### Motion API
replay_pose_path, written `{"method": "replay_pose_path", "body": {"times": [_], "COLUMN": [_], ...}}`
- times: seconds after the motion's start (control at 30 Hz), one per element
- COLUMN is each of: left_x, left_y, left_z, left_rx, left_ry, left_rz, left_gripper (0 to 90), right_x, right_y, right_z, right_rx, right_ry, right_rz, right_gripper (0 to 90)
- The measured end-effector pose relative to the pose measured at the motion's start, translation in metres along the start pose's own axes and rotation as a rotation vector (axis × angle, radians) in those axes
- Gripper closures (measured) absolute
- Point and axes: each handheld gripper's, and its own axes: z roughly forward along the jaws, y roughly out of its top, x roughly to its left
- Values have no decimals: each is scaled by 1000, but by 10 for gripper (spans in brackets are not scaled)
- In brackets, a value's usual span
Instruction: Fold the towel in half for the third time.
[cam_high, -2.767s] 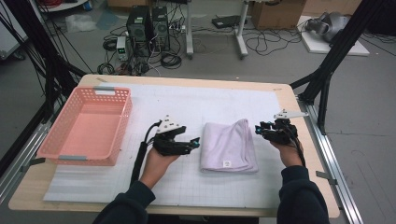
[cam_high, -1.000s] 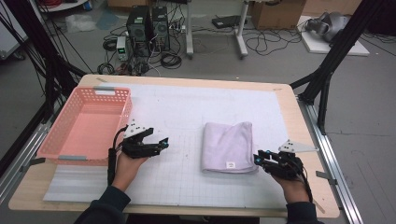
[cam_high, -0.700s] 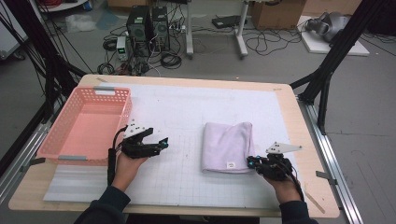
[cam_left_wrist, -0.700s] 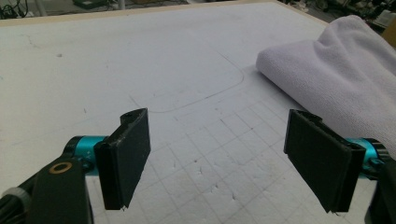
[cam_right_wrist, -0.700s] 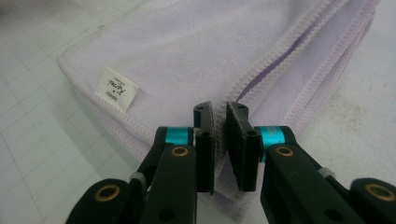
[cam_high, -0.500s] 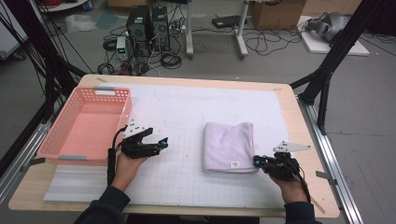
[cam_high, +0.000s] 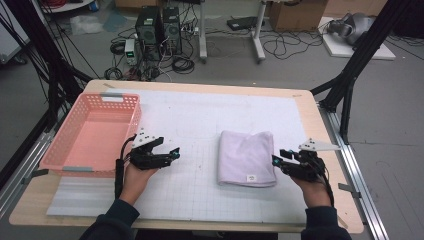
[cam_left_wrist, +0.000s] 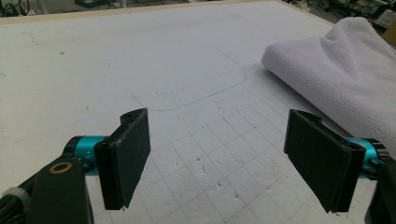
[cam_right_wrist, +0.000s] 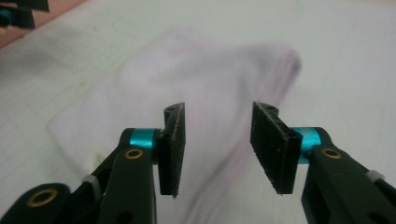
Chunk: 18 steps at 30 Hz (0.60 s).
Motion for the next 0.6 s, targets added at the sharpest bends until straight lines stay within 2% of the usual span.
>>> {"method": "replay_pose_path", "body": {"times": [0.03,0.1,0.13,0.17,0.2,0.23,0.27,0.3,0.33,0.4,0.43,0.47,0.5,0.53,0.57,0.6], "left_x": [0,0,0,0,0,0,-1,-1,-1,-1,0,0,0,1,0,0], "left_y": [0,0,0,0,0,0,0,0,0,0,0,0,0,0,0,-1], "left_z": [0,0,0,0,0,0,1,1,1,1,0,0,0,0,0,0], "left_rx": [-1,-1,-2,0,0,1,1,3,5,2,2,1,1,1,2,3], "left_ry": [-1,-4,-5,-3,-3,-6,-9,-10,-11,-11,-12,-11,-11,-11,-13,-12], "left_rz": [-1,-2,-3,-3,-3,-2,-1,-1,1,-1,-1,-5,-5,-5,-7,-6], "left_gripper": [231,231,231,231,231,231,231,231,231,231,231,231,231,231,231,231], "right_x": [0,2,4,6,6,7,9,9,12,14,14,16,16,17,17,16], "right_y": [0,12,24,31,31,36,47,47,55,61,61,64,64,65,66,67], "right_z": [0,15,35,45,45,56,76,76,96,115,115,132,132,139,148,154], "right_rx": [0,-28,-11,12,12,26,51,51,96,146,146,202,202,234,267,287], "right_ry": [0,-1,-11,-23,-23,-29,-12,-12,5,16,16,13,13,3,2,19], "right_rz": [0,-75,-130,-143,-143,-153,-177,-177,-192,-217,-217,-254,-254,-279,-288,-289], "right_gripper": [533,510,514,514,514,518,514,514,500,476,476,458,458,460,489,563]}}
